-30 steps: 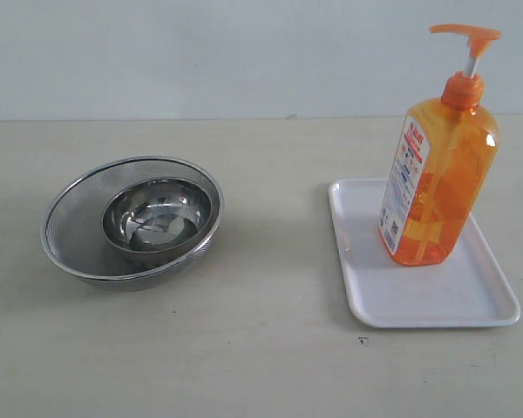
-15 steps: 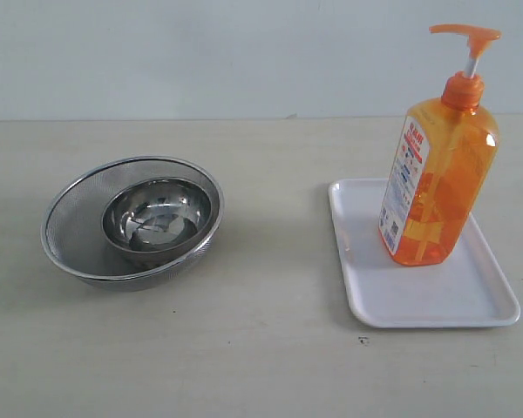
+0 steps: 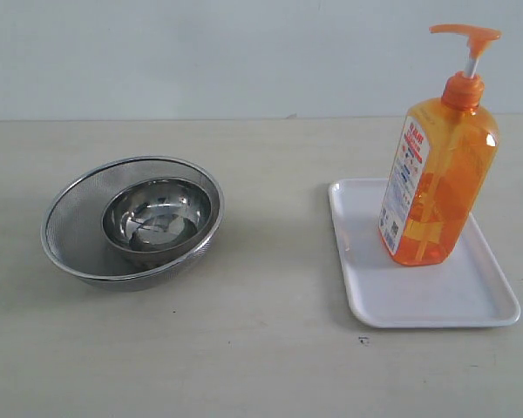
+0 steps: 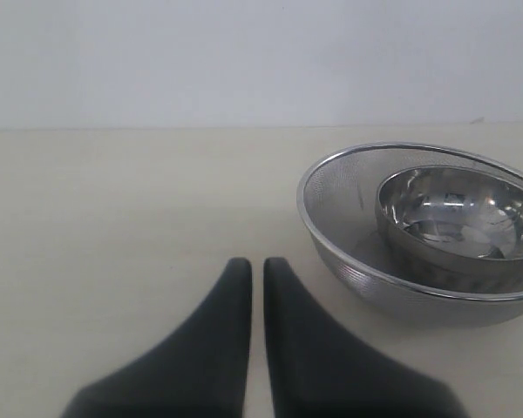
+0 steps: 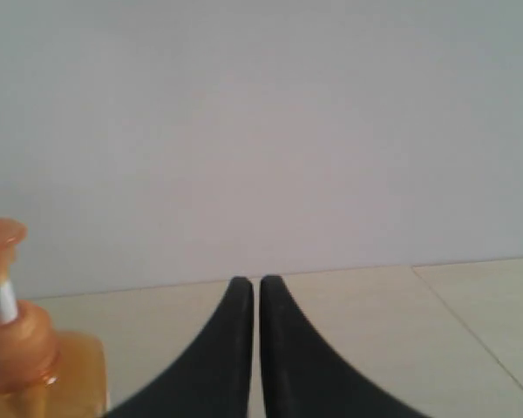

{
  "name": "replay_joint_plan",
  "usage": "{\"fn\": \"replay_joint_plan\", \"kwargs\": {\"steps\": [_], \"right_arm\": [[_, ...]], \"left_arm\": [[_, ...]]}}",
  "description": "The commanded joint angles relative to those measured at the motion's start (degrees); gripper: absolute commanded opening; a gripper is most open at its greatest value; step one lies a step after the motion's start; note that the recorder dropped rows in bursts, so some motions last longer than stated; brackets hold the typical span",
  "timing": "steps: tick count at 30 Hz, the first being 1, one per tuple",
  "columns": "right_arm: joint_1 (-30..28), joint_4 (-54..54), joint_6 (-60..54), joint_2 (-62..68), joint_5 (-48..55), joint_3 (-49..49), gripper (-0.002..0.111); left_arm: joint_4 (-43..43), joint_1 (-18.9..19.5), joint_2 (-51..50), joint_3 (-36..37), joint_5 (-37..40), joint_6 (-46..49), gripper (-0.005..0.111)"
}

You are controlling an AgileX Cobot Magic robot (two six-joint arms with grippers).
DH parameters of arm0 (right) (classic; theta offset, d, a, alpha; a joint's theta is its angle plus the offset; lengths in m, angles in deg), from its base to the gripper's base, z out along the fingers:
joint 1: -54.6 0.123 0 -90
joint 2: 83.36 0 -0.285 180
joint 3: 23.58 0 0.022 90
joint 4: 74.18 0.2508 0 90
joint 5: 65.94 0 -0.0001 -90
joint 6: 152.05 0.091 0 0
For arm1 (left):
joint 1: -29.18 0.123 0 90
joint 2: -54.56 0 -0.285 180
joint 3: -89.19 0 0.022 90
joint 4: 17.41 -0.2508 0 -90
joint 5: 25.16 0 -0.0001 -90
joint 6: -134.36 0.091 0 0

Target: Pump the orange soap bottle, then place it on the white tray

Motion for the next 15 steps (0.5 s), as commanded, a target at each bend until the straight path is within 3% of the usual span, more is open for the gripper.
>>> {"fn": "replay_joint_plan", "kwargs": {"steps": [1,15], "right_arm": [[-0.18,-0.33,0.12,-3.19,5.54,-0.09,0.000],[-0.18,-0.33,-2.08,-12.48,23.32,-0.09,0.000]], "left_arm": [[0.76,0.15,0.15,0.20,-0.35,0.16,0.005],[0.52,0.15,0.15,0.20,-0.35,0.16,0.005]]}}
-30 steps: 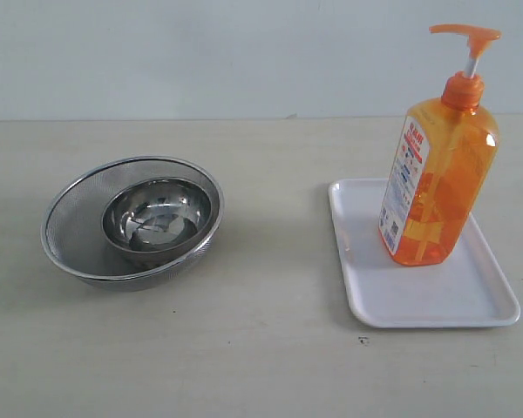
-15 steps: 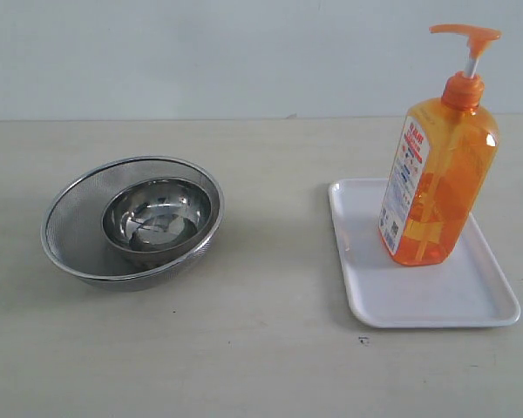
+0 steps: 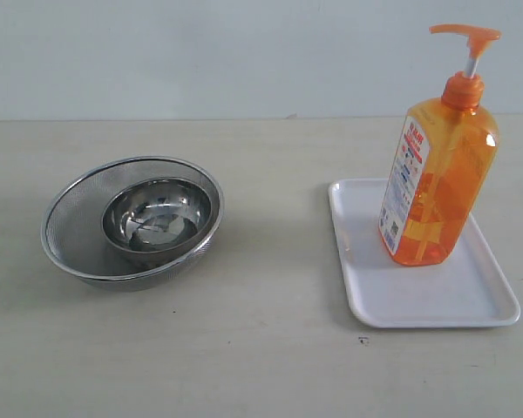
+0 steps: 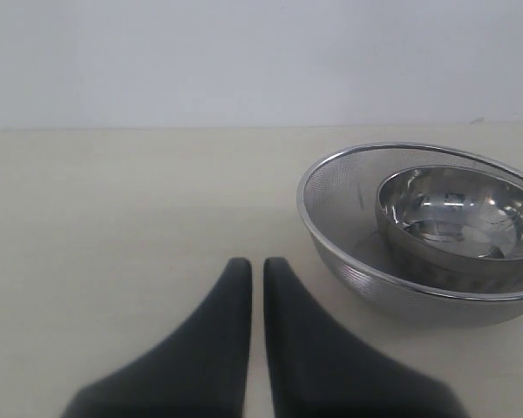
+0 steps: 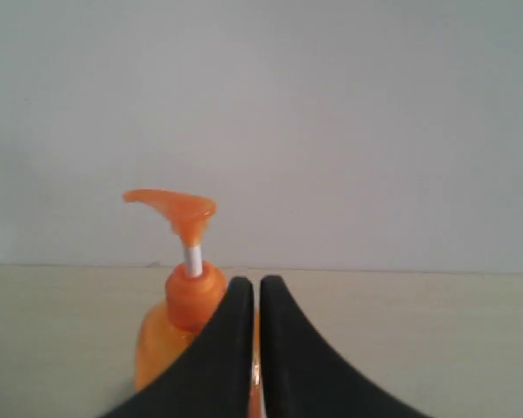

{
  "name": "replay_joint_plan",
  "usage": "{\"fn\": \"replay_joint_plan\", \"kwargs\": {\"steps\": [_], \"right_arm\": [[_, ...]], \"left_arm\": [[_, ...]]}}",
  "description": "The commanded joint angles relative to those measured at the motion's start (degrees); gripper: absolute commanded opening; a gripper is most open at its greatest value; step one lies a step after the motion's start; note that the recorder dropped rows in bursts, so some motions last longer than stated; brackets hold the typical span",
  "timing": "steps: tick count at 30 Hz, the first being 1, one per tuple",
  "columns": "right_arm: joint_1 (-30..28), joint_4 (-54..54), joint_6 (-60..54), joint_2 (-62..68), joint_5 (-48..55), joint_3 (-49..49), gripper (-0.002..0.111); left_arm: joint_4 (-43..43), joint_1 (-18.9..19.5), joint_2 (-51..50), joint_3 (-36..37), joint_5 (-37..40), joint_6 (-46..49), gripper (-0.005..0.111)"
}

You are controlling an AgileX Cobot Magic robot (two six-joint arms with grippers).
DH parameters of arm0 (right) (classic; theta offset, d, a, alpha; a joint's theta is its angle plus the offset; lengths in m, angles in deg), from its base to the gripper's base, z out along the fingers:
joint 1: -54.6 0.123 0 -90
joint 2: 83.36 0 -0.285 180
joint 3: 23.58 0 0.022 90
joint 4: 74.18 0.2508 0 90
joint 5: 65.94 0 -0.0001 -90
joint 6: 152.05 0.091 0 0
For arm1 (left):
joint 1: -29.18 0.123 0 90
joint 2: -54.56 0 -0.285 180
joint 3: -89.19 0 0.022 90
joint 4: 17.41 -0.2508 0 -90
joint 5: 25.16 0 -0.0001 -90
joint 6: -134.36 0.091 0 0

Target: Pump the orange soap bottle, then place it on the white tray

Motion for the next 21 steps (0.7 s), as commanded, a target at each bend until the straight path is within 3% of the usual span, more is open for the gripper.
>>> {"fn": "replay_joint_plan", "kwargs": {"steps": [1,9,21], "right_arm": [[-0.18,-0.33,-1.29,-3.02,5.85,-0.09,0.000],[-0.73,-0.33,-4.38,-9.61,11.71,-0.09,0.000],[-9.39,-0.68,-4.92,-17.48,21.45,-0.34,0.000]], "left_arm": [[0.52,0.15,0.15,0.20,-0.35,0.16,0.005],[0.52,0.15,0.15,0.20,-0.35,0.16,0.005],[0.52,0.15,0.15,0.20,-0.35,0.16,0.005]]}}
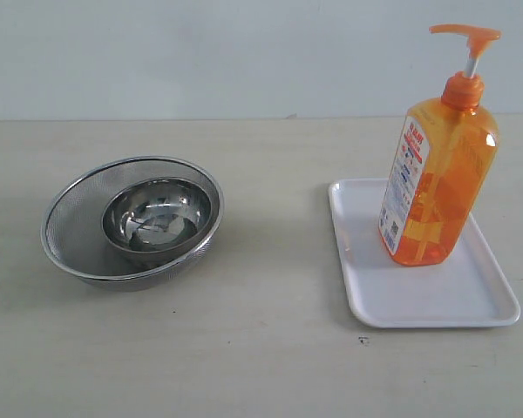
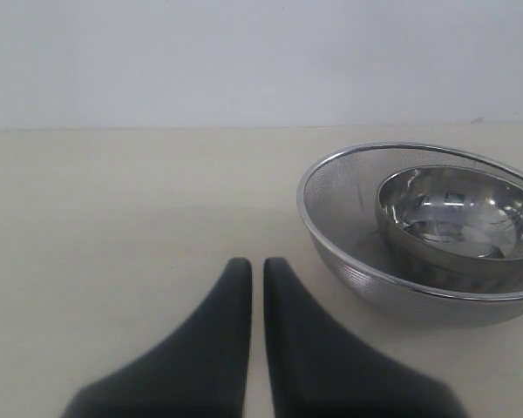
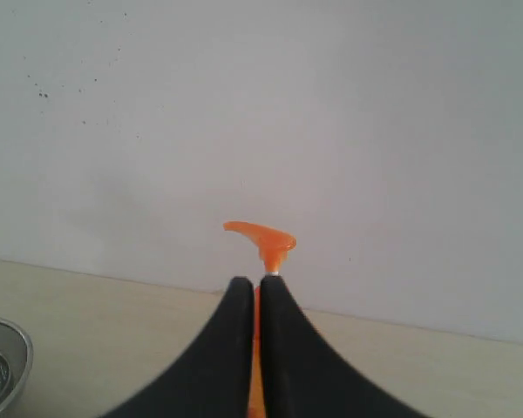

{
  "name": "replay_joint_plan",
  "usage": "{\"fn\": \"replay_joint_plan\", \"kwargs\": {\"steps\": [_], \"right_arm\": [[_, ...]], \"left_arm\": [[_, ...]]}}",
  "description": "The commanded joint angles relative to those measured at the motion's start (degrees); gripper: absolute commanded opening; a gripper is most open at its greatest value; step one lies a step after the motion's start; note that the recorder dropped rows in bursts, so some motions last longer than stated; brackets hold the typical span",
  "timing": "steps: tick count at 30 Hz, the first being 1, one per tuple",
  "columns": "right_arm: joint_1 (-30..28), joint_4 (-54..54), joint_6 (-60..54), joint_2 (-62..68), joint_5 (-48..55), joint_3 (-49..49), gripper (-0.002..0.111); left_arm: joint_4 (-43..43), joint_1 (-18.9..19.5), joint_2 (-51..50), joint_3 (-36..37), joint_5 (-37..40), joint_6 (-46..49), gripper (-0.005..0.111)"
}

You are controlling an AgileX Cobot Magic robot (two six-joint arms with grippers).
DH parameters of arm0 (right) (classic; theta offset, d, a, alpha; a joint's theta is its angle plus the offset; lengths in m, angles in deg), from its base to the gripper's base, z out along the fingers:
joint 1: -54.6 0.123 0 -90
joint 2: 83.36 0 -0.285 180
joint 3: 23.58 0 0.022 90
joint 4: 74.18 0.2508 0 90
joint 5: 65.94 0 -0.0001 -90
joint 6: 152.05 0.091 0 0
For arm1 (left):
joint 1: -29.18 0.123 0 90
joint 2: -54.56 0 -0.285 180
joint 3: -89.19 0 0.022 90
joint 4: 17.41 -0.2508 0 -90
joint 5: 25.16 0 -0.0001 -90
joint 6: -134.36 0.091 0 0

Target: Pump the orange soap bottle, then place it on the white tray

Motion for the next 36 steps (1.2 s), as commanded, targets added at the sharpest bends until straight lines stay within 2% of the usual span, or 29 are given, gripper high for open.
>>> {"fn": "replay_joint_plan", "kwargs": {"steps": [1,19,36], "right_arm": [[-3.38,-0.71,-0.44,-3.22,3.14,-0.86,0.000],[-5.06,0.45,0.72,-16.23,1.09,-13.21,0.000],[-5.06,0.70,1.67,-16.76,1.04,-15.37,0.000]], "left_arm": [[0.52,0.15,0.15,0.20,-0.35,0.16,0.005],[0.52,0.15,0.15,0.20,-0.35,0.16,0.005],[0.52,0.15,0.15,0.20,-0.35,0.16,0.005]]}}
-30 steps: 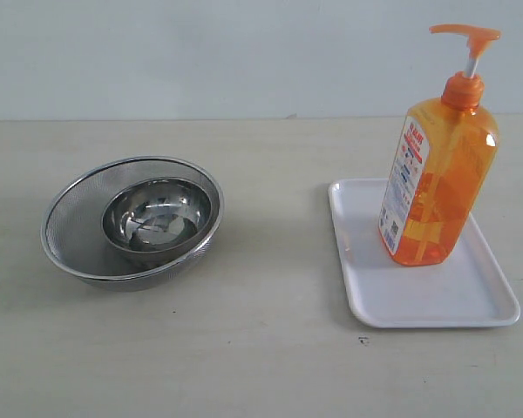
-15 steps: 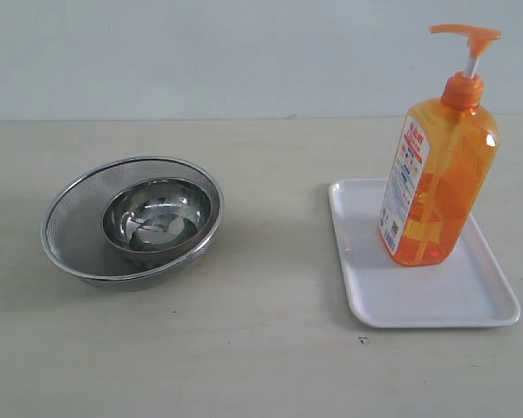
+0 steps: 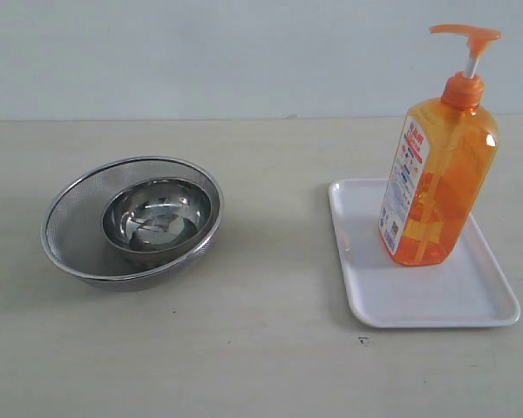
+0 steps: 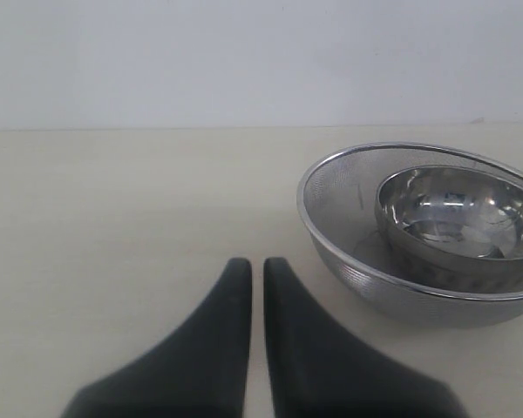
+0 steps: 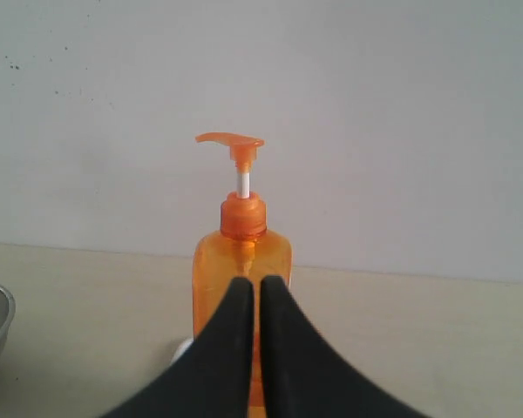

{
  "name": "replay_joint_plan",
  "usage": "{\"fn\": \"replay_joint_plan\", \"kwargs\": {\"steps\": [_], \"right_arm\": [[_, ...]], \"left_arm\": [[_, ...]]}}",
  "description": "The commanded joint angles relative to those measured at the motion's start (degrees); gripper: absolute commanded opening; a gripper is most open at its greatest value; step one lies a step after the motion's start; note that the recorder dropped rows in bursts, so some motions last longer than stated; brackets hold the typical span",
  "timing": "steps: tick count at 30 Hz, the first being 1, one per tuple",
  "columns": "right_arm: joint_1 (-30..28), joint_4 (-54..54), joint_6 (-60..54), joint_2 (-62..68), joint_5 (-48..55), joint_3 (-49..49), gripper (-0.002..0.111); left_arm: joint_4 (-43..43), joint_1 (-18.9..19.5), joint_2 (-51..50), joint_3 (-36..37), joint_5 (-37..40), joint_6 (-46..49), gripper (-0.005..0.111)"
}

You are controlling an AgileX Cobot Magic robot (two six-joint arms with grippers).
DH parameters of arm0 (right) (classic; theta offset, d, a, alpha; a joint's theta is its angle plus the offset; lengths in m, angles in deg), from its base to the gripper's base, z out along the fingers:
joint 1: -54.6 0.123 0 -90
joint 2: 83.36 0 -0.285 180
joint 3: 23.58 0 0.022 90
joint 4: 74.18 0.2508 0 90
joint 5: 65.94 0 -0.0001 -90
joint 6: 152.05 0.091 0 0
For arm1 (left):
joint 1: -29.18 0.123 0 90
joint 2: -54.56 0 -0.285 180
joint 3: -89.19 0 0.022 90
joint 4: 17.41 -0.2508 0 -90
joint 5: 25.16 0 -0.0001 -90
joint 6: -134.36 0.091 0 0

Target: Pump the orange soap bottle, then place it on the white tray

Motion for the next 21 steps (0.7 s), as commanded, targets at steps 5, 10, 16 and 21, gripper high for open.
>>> {"fn": "replay_joint_plan", "kwargs": {"steps": [5,10,16,21], "right_arm": [[-0.36,0.19,0.34,-0.38,-0.45,-0.27,0.000],[-0.36,0.19,0.34,-0.38,-0.38,-0.27,0.000],[-0.36,0.19,0.34,-0.38,-0.38,-0.27,0.000],[-0.36,0.19,0.92,-0.38,-0.40,-0.27,0.000]], "left_arm": [[0.52,0.15,0.15,0.20,-0.25,0.16,0.005],[0.52,0.15,0.15,0.20,-0.25,0.16,0.005],[0.52,0.15,0.15,0.20,-0.25,0.16,0.005],[0.52,0.15,0.15,0.20,-0.25,0.16,0.005]]}}
